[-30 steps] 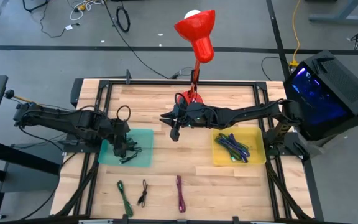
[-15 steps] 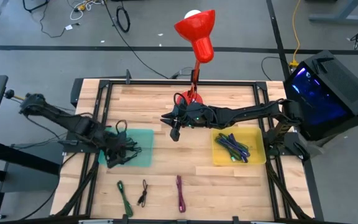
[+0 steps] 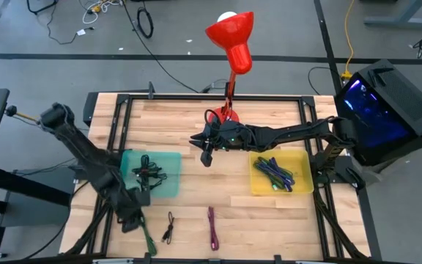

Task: Pick & Place USB Port
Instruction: Put the green charger cable into the yellow bin

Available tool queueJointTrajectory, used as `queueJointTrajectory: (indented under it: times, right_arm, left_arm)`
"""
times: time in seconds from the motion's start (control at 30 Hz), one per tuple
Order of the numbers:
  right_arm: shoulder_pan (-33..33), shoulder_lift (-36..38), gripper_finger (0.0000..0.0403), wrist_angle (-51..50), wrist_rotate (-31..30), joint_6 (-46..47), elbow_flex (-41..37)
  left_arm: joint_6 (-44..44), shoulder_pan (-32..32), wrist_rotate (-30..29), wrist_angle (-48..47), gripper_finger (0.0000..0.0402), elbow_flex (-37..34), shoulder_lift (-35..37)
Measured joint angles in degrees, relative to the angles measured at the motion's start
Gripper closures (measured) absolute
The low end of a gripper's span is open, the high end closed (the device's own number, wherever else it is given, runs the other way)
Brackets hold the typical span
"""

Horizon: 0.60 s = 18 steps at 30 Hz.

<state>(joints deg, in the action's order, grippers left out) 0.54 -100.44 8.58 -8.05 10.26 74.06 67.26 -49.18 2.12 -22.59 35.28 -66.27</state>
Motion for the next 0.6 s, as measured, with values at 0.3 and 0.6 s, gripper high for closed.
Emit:
queueJointTrajectory:
  times: [0.3,0.6]
  right_arm:
    - [0.0,0.0,0.0321,-0.13,-0.01,0.0,0.0]
    - [0.0,0.0,0.0321,-0.17,-0.02,-0.02,0.0]
  left_arm:
    - [-15.01,-1.45,-1.06,1.38,0.0209,6.67,-12.62]
    - [-33.11,-1.45,1.71,-0.38,0.0209,12.08,-22.87]
